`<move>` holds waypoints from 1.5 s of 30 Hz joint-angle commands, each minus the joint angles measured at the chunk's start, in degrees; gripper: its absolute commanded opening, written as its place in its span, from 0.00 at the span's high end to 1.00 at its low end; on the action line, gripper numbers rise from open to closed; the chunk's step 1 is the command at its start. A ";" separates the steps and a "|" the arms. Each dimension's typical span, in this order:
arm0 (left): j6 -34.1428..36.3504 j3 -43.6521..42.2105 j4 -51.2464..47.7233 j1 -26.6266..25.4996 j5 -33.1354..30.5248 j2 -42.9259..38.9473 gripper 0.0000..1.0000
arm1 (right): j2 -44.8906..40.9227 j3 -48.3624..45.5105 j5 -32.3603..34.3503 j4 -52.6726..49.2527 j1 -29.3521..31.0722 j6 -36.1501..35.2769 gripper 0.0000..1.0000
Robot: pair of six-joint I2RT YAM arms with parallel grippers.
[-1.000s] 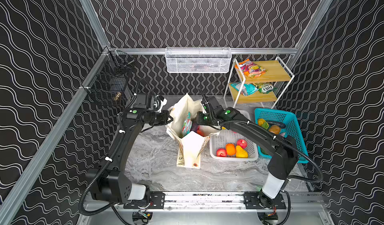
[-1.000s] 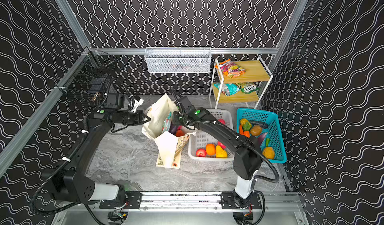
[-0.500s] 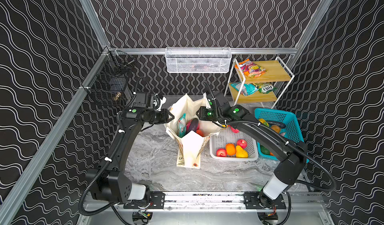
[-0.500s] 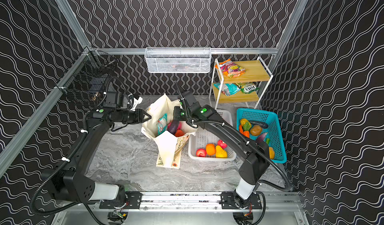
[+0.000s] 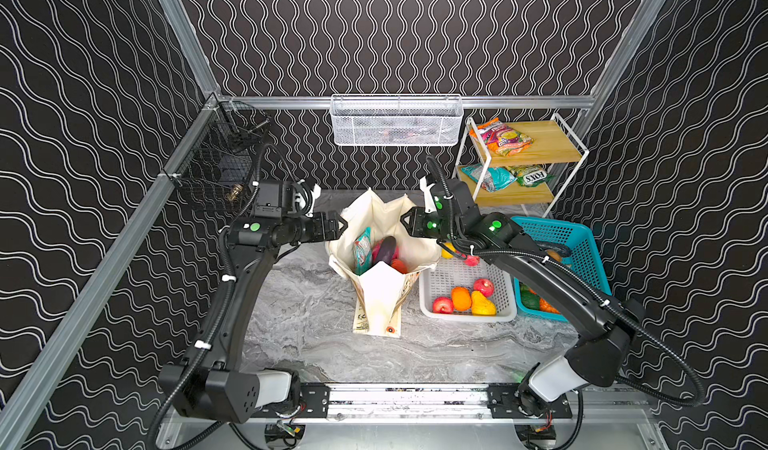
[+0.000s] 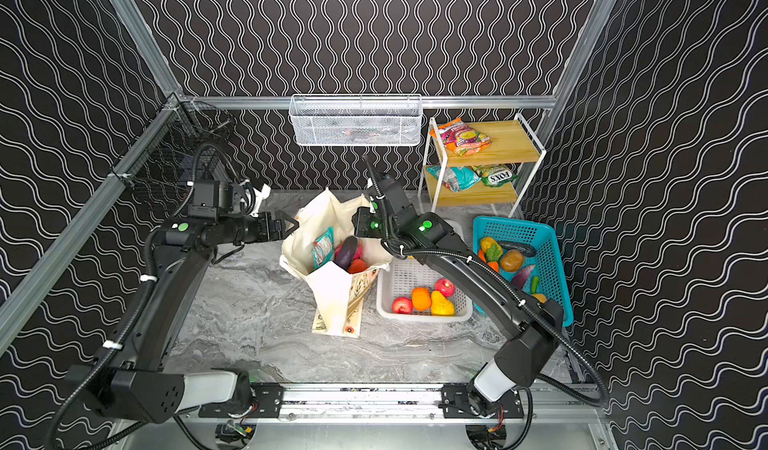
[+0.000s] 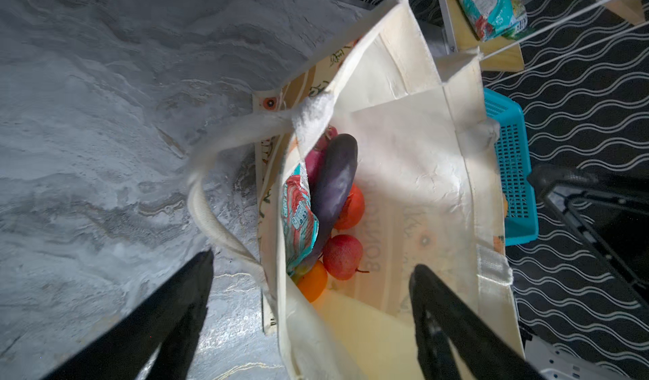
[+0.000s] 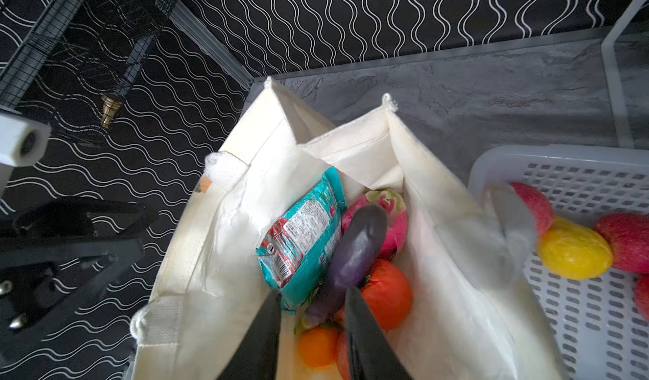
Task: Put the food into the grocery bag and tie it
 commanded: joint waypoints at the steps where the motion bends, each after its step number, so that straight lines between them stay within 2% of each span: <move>1: -0.97 1.03 -1.79 0.55 -6.43 -1.22 0.15 | -1.65 -0.88 1.41 2.18 0.09 -0.84 0.66; 13: 0.22 -1.48 -6.42 12.59 -4.38 -5.81 0.25 | -10.01 -7.76 4.97 3.54 0.00 -2.99 0.65; 21: -1.66 -13.57 -0.32 16.46 2.83 -8.35 0.27 | -14.87 -13.55 4.45 4.85 0.01 -2.83 0.64; 25: -3.22 -19.95 5.21 16.84 6.53 -8.52 0.28 | -16.94 -16.53 3.76 6.11 0.00 -2.41 0.64; 28: -5.46 -25.00 10.16 16.87 9.34 -8.07 0.24 | -18.14 -17.77 3.50 6.15 0.00 -1.68 0.63; 35: -12.97 -34.41 23.89 16.78 15.48 -7.05 0.23 | -19.70 -18.80 4.73 5.38 0.00 -0.68 0.63; 45: -19.46 -36.77 34.50 14.43 17.07 -0.93 0.27 | -21.59 -19.55 5.49 4.56 -0.01 0.79 0.63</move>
